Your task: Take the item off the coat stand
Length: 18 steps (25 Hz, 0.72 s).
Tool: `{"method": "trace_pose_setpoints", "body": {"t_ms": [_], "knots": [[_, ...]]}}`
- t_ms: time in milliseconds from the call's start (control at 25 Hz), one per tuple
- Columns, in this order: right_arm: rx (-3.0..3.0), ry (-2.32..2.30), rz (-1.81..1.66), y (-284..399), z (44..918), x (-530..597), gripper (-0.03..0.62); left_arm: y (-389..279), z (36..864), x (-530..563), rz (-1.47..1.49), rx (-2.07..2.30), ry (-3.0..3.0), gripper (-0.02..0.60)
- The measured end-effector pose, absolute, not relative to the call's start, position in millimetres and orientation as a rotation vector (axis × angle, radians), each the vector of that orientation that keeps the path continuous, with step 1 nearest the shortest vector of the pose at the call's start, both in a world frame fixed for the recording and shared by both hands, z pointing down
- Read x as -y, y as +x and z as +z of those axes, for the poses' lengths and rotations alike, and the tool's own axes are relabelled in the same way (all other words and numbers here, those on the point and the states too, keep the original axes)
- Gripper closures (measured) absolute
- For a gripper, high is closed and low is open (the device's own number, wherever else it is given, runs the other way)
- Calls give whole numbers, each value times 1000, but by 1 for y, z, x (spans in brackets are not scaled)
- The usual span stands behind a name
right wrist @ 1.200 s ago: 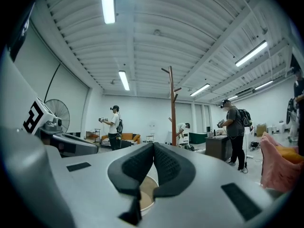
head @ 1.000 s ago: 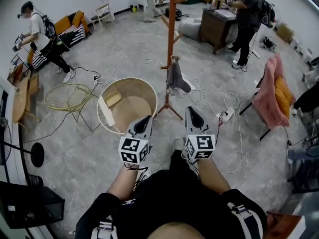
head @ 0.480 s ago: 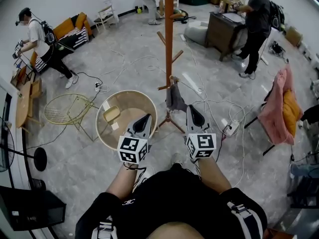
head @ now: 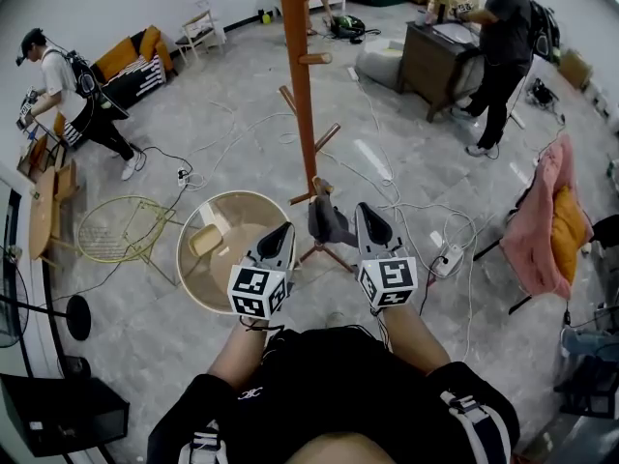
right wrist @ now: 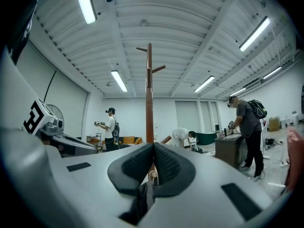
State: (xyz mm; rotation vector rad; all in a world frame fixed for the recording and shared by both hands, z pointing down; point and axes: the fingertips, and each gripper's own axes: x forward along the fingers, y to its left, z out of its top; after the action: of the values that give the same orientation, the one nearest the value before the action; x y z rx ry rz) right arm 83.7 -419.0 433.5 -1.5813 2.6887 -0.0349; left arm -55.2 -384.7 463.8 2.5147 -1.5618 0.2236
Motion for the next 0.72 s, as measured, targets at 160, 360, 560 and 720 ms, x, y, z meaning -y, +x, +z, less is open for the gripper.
{"method": "trace_pose_setpoints", "body": {"t_ms": [160,360,560,720], "knots": [[-2681,-1602,-33,84,434,447,579,-61,465,409,237,1554,2513,565],[-2663,-1621,-7,72,432,464,579,-77,466,434,242,1532,2528,566],[-2660,-1526,-46,61,436,464,512,-80,473,440,264,1489,2561,566],[-2724,-1377,-181,46,454,466,197,-82,479,434,278,1468,2566,565]]}}
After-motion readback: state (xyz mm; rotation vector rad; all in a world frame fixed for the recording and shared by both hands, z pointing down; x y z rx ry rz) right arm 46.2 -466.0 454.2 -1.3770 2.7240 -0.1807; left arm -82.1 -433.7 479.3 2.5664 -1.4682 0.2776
